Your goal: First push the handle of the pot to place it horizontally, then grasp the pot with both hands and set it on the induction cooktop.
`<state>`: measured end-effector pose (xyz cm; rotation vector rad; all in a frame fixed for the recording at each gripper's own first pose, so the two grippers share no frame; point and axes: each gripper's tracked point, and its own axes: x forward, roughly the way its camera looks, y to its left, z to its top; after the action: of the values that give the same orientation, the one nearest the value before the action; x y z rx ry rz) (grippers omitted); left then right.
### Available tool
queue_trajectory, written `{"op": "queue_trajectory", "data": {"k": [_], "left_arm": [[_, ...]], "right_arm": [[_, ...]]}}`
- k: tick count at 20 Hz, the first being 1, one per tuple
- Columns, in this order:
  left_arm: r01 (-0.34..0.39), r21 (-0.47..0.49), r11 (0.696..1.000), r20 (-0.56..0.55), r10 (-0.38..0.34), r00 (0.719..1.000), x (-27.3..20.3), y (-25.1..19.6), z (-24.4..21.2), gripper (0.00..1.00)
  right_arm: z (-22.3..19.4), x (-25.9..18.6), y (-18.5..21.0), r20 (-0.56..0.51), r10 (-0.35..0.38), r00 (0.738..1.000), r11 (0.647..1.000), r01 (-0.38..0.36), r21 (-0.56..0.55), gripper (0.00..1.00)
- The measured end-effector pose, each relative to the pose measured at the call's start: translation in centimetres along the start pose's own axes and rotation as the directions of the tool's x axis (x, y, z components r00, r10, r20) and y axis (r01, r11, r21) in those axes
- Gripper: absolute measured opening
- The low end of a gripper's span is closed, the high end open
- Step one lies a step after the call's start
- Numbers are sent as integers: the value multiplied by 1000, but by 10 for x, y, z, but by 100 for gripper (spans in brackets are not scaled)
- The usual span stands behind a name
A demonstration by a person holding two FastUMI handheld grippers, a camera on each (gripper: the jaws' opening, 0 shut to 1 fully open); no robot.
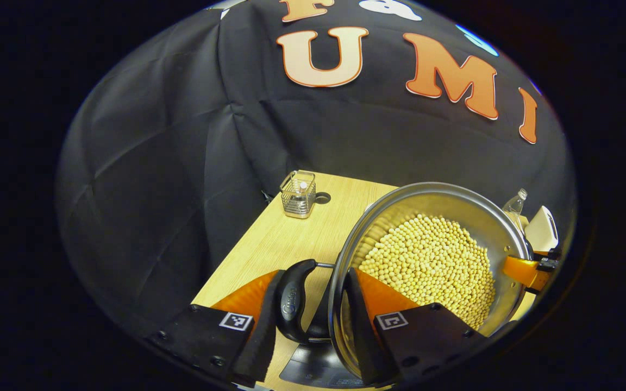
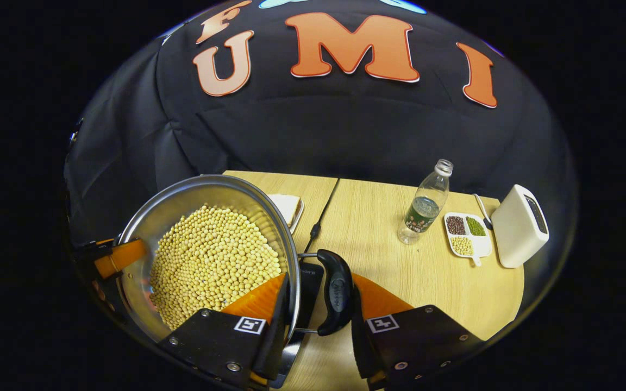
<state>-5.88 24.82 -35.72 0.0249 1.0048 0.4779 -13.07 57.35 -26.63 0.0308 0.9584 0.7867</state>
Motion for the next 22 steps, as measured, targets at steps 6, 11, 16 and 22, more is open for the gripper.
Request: {"op": "queue_trajectory", "data": {"k": [6,11,16,22], "left_arm": [[33,5,999,-44,-33,999,14,-2,-7,69],[36,-4,999,-99,-36,994,17,-5,-6,68],[35,3,999,-143,-34,989,18,-6,-5,68],[37,11,999,-178,-34,984,20,-7,0,69]], "right_arm": [[-16,15,-2,-33,-39,999,999,39,9,53],[-35,34,3,-74,-46,996,999,47,11,53],[-52,45,5,-116,-52,992,998,54,12,54],[-67,55,4,-151,-56,987,998,60,22,58]]}}
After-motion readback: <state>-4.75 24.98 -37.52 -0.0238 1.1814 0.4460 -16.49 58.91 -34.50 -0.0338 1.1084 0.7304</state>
